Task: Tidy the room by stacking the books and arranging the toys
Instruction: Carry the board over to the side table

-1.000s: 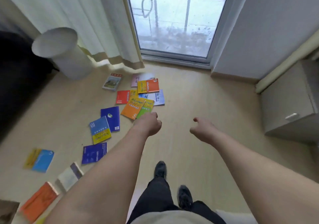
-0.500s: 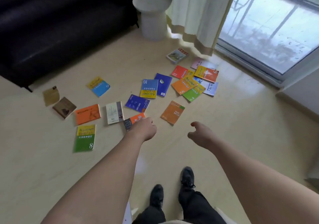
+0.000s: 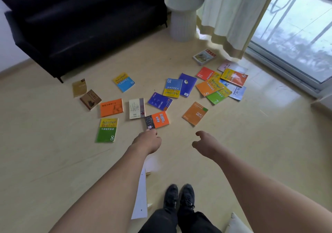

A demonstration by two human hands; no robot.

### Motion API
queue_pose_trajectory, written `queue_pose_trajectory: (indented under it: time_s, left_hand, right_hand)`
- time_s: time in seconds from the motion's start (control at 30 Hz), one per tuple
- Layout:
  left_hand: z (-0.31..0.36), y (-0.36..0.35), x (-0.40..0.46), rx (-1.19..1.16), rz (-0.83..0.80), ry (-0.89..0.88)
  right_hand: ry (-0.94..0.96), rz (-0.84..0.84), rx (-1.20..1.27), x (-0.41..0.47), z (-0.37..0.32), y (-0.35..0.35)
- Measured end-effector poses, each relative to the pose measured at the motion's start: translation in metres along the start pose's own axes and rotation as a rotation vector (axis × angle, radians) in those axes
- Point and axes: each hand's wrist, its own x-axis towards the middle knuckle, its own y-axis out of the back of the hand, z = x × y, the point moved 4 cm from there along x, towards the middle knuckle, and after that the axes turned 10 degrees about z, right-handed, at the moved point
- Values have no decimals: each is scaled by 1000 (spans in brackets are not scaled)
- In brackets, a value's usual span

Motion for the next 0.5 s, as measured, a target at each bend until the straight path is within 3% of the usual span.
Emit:
queue_pose_trajectory:
  time_s: [0.33, 0.5]
  left_hand:
    - [-25, 0, -30, 0, 16, -65]
    - [-70, 1, -47, 11, 10, -115]
  right_hand:
    - [-26, 17, -12, -47, 3, -33]
    - [-40, 40, 16, -77, -23, -70]
